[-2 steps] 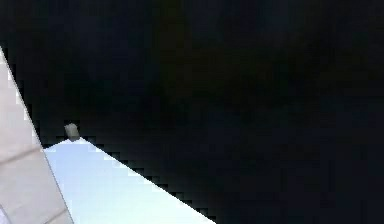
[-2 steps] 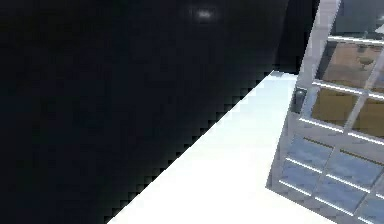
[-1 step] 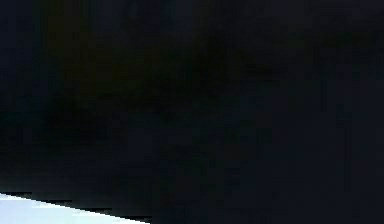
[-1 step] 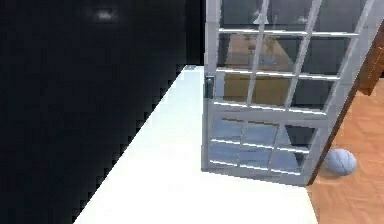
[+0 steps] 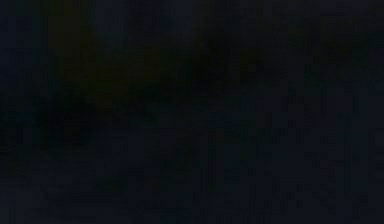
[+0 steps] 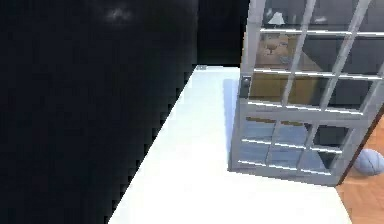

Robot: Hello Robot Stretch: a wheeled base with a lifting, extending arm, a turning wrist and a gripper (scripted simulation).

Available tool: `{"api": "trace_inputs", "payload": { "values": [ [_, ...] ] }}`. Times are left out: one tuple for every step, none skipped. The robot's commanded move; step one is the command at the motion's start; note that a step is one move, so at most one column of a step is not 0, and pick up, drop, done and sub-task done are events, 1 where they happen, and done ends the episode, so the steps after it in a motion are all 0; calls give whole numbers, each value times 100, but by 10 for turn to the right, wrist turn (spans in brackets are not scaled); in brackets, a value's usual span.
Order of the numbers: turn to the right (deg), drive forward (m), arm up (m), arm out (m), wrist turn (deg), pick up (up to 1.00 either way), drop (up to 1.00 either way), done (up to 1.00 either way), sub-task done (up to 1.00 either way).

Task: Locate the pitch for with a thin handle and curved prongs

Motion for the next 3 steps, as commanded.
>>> {"api": "trace_inputs", "payload": {
  "values": [
    [-450,0,0,0,0,0,0,0,0],
    [-120,0,0,0,0,0,0,0,0],
    [0,65,0,0,0,0,0,0,0]
  ]
}}
